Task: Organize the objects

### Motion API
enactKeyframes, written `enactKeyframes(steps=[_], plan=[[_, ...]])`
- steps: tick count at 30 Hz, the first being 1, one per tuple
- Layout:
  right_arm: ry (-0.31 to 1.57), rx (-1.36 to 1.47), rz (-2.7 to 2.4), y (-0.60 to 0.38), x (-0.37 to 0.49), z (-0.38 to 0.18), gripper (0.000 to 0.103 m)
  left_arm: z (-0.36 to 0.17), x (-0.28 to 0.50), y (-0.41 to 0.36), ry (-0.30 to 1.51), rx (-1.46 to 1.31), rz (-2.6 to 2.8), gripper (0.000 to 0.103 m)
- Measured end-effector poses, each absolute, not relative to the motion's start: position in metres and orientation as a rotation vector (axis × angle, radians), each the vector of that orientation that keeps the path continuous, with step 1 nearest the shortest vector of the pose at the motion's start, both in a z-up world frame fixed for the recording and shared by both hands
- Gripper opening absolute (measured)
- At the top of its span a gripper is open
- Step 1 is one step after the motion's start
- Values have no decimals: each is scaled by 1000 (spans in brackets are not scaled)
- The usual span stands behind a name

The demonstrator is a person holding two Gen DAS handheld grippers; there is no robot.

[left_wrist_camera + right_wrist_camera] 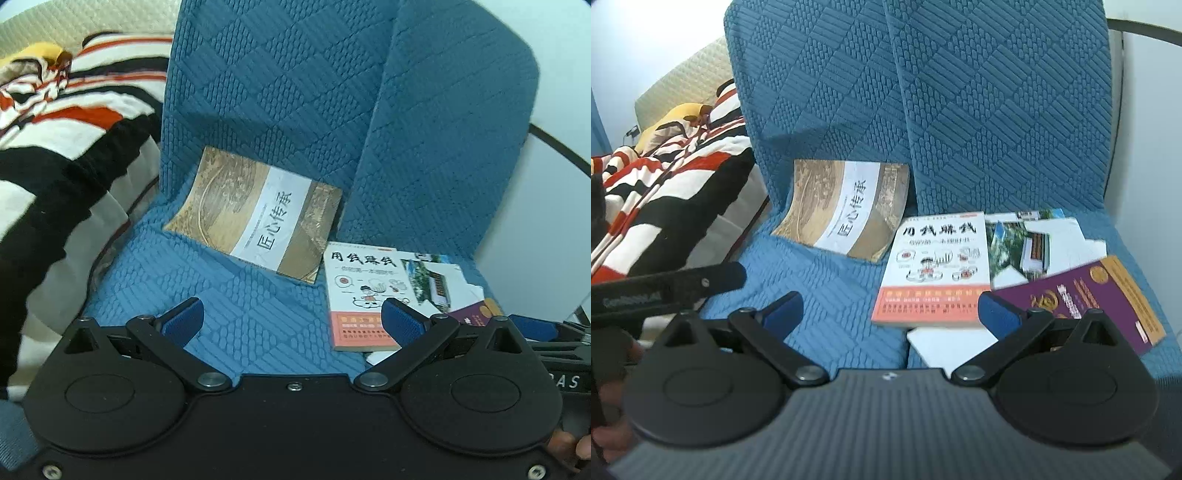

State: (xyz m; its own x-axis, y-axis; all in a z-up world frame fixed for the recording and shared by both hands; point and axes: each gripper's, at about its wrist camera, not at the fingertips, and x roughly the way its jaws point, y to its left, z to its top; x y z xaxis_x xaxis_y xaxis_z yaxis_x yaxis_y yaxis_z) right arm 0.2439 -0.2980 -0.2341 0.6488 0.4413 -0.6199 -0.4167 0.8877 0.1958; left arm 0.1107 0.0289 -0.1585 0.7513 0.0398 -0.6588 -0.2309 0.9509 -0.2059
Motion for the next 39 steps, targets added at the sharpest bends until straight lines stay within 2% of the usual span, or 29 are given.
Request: enactKeyframes(steps=[18, 34, 37, 39], plan=[[715, 89, 510, -279, 341, -253, 103, -210, 212, 49, 818, -329, 162, 102], [828, 141, 559, -245, 436, -283, 102, -272, 275, 90, 948, -469, 224, 101], [842, 134, 569, -237, 452, -292, 101, -278, 287, 95, 958, -473, 244, 90], [840, 123, 578, -232, 462, -299, 101, -282, 293, 101, 955, -502, 264, 88]])
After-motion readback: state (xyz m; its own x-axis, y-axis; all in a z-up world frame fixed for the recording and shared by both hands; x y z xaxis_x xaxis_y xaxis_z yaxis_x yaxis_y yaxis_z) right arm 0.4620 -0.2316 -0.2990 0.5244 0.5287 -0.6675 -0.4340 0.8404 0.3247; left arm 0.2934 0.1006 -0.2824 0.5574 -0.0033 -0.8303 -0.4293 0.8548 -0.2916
